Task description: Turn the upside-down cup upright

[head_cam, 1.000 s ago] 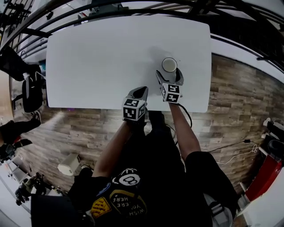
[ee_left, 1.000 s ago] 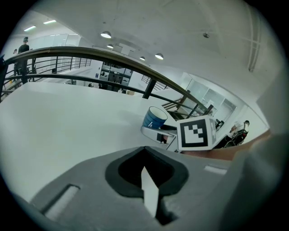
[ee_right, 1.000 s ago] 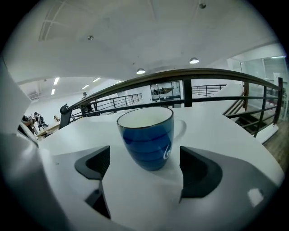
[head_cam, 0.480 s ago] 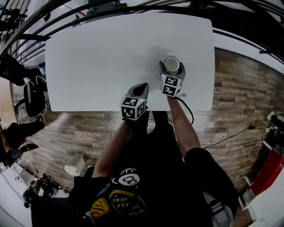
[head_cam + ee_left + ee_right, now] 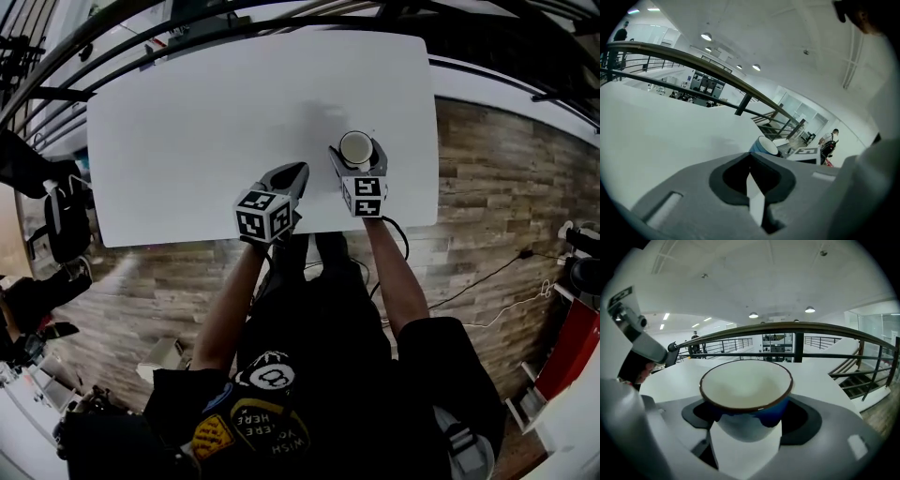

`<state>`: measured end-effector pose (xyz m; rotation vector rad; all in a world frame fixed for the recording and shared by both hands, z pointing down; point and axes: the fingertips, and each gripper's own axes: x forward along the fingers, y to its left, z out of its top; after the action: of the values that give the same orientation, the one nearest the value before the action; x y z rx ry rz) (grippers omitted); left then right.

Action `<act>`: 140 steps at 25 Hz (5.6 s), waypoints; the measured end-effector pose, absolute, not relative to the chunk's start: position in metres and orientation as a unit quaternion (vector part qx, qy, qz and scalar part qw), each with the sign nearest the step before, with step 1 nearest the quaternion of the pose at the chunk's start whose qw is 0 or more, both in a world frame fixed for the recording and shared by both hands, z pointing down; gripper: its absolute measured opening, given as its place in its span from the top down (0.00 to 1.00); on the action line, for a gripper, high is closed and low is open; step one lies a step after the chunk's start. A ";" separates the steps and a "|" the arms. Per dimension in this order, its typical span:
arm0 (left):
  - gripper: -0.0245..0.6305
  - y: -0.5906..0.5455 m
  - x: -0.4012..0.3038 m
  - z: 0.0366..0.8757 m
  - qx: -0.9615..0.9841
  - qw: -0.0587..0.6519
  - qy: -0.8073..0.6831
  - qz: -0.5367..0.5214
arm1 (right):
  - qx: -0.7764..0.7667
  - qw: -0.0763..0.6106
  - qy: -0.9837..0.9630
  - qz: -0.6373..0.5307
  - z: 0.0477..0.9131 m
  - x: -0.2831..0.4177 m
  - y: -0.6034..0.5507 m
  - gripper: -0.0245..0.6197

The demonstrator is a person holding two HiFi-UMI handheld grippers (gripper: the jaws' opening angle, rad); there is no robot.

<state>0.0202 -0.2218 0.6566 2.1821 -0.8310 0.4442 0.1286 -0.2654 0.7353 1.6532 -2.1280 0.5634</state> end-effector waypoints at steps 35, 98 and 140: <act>0.86 -0.199 0.060 0.565 0.857 0.412 -0.257 0.175 | 0.481 0.163 -0.855 0.108 0.577 0.076 -0.160 0.40; 0.96 -0.177 -0.044 0.656 0.813 0.388 -0.391 0.187 | 0.554 0.171 -0.798 0.165 0.714 0.126 -0.353 0.36; 0.96 -0.081 0.076 0.548 0.898 0.265 -0.327 0.130 | 0.592 0.041 -0.769 0.237 0.572 0.170 -0.057 0.96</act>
<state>0.0758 -0.0814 0.5481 2.4259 -0.8839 0.3503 0.1701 -0.0573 0.5715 1.8128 -2.3558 0.7251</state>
